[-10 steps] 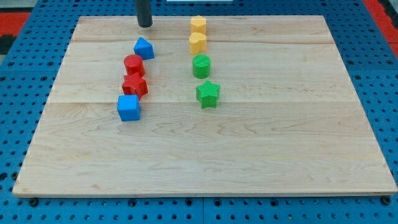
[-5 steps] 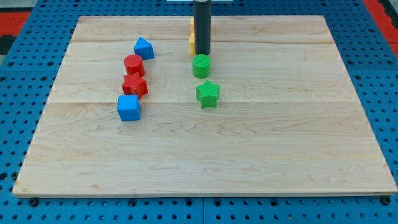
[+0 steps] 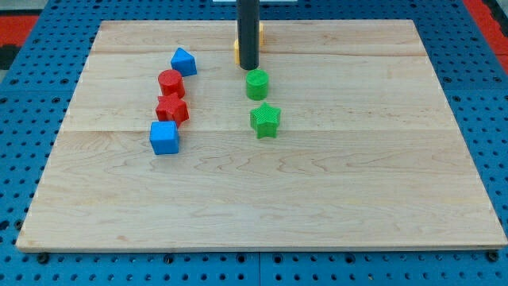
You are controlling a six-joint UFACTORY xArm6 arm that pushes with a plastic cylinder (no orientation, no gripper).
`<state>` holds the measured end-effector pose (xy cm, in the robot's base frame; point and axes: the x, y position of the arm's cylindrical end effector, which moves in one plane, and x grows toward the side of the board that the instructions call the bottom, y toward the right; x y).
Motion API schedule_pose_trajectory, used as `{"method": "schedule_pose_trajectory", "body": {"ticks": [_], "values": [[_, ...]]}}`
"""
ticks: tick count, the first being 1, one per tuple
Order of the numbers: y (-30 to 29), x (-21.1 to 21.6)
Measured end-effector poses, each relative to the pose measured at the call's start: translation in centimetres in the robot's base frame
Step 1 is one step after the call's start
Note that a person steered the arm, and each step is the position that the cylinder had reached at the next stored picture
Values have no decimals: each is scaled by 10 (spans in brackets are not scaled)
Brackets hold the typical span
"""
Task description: Push the heart below the hexagon
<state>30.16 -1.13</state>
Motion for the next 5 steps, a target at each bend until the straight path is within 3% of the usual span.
{"method": "schedule_pose_trajectory", "body": {"ticks": [2,3,4,5], "values": [[-53,-11],[-9,-13],[11,12],[14,82]]}}
